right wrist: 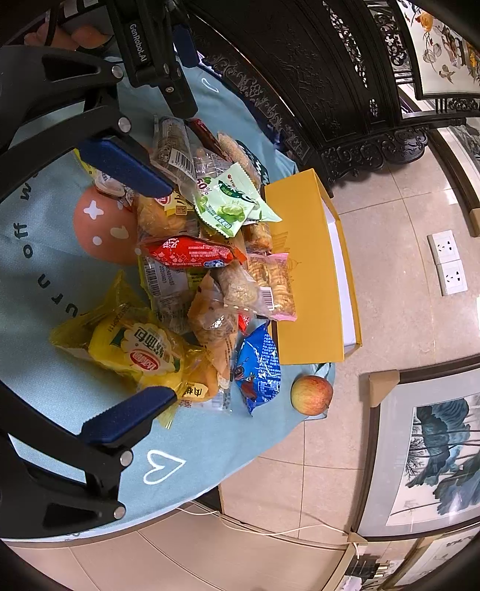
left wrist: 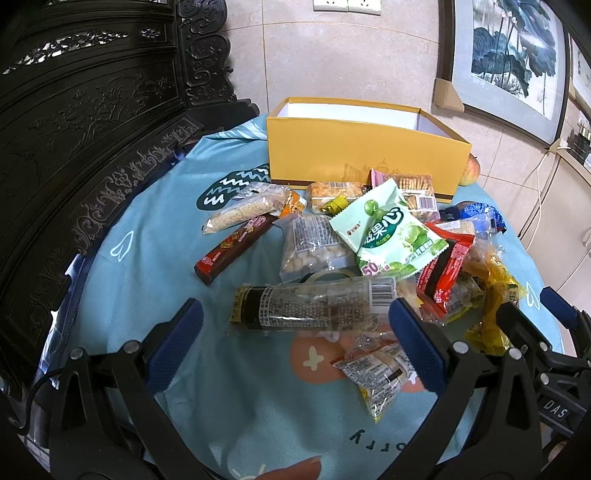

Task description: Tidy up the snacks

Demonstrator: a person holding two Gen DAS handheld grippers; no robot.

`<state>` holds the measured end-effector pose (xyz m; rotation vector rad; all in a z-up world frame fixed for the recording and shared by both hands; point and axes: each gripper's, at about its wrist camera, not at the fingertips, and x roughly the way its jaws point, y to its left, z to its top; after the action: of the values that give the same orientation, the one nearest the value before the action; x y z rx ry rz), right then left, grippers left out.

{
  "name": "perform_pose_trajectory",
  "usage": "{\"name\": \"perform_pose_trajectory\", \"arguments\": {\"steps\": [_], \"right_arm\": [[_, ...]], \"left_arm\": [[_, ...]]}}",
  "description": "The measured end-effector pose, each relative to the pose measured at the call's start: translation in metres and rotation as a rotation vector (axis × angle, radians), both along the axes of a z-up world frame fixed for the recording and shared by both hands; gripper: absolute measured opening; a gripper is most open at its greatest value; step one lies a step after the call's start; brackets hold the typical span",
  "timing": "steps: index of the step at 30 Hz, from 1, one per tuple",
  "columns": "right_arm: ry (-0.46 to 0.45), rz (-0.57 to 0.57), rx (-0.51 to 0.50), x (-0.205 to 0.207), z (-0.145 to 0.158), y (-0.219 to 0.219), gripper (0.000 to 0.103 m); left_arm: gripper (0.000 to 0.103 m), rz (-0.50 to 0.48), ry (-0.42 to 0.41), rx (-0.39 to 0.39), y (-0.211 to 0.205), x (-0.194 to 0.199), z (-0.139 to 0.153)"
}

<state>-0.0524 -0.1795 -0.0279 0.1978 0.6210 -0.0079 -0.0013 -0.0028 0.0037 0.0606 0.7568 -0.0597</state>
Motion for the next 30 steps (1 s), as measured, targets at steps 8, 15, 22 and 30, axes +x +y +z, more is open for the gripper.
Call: {"name": "perform_pose_trajectory", "arguments": {"steps": [8, 15, 22, 30], "right_arm": [[0.004, 0.001, 0.001, -0.0001, 0.0002, -0.0006, 0.102], [0.006, 0.002, 0.005, -0.0004, -0.0005, -0.0018, 0.102], [0.01, -0.001, 0.003, -0.0003, -0.0005, -0.0027, 0.102], [0.015, -0.004, -0.003, -0.0006, -0.0004, -0.0046, 0.102]], "left_arm": [[0.101, 0.0, 0.002, 0.0, 0.0, -0.0007, -0.0009], [0.101, 0.0, 0.002, -0.001, 0.0001, -0.0009, -0.001], [0.101, -0.005, 0.006, 0.004, -0.0018, -0.0023, -0.0035], [0.101, 0.002, 0.008, 0.003, -0.0012, -0.001, -0.004]]}}
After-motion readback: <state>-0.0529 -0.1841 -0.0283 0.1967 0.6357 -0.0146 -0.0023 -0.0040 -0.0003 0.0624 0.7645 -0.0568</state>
